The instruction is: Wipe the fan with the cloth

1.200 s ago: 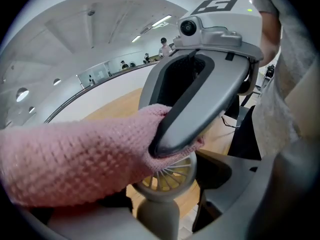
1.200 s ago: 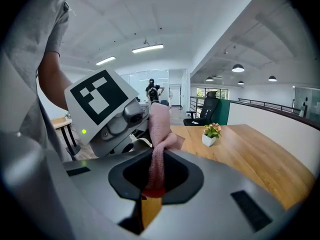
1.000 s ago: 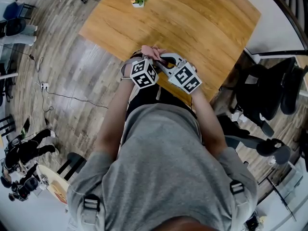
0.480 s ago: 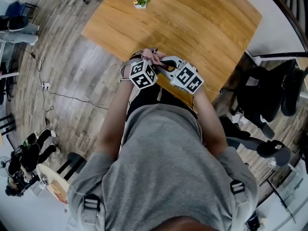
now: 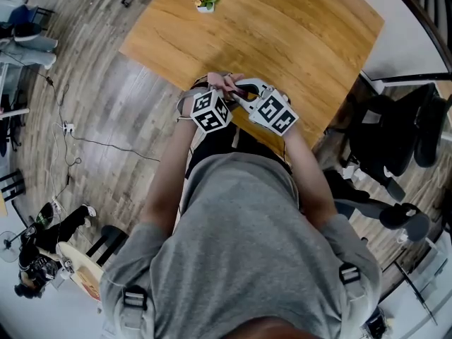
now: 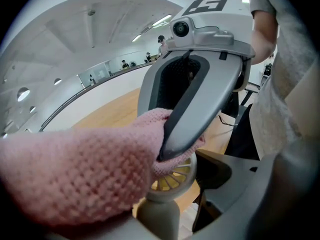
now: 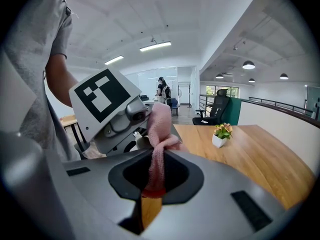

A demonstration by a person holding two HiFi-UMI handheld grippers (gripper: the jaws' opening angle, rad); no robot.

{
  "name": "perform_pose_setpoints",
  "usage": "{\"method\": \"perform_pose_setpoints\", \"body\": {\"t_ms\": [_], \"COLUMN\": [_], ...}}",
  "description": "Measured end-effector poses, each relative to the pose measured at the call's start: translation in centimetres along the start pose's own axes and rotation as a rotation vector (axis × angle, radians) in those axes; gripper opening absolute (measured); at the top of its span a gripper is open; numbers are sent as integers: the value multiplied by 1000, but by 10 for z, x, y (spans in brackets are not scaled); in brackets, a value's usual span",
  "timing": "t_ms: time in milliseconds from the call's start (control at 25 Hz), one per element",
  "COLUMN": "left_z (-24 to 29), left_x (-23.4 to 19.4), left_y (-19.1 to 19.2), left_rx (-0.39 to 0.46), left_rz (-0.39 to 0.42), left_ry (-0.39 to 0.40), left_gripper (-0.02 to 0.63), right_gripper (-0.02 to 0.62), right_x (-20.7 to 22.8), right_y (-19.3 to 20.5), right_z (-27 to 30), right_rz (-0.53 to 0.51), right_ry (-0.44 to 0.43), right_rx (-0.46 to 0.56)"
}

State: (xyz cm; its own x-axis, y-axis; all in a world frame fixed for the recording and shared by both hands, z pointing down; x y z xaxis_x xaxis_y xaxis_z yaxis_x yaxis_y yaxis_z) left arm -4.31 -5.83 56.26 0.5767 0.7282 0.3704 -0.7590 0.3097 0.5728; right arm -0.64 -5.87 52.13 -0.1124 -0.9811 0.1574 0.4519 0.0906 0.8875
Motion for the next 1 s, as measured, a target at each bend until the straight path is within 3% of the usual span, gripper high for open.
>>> {"method": "perform_pose_setpoints", "body": {"t_ms": [640, 1000], "left_z": [2, -1], "left_x": [15, 11], "left_y": [-5, -9], "left_rx": [-5, 12], "left_rz": [41, 22], "left_ry": [26, 4], "left_gripper": [390, 390], "right_gripper": [35, 37], "right_x": [-11, -15], "right_y": [-1, 4], "right_z": [15, 1], "right_rz": [44, 16], "right_ry": [-89, -113], "right_rx": [-60, -48]}}
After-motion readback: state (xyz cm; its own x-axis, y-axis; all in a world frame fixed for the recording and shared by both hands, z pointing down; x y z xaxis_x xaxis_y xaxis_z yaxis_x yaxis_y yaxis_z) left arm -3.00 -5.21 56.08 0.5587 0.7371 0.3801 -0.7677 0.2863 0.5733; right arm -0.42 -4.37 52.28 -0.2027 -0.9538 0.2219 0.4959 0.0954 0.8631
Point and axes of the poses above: the fingertips, and each gripper's own axes: z forward along the fingers, x to its right, y out of its underside, the point moved 5 cm from there along -z, backward along the fingers, and after that the axes turned 13 degrees about -y, right-handed, at the moved point
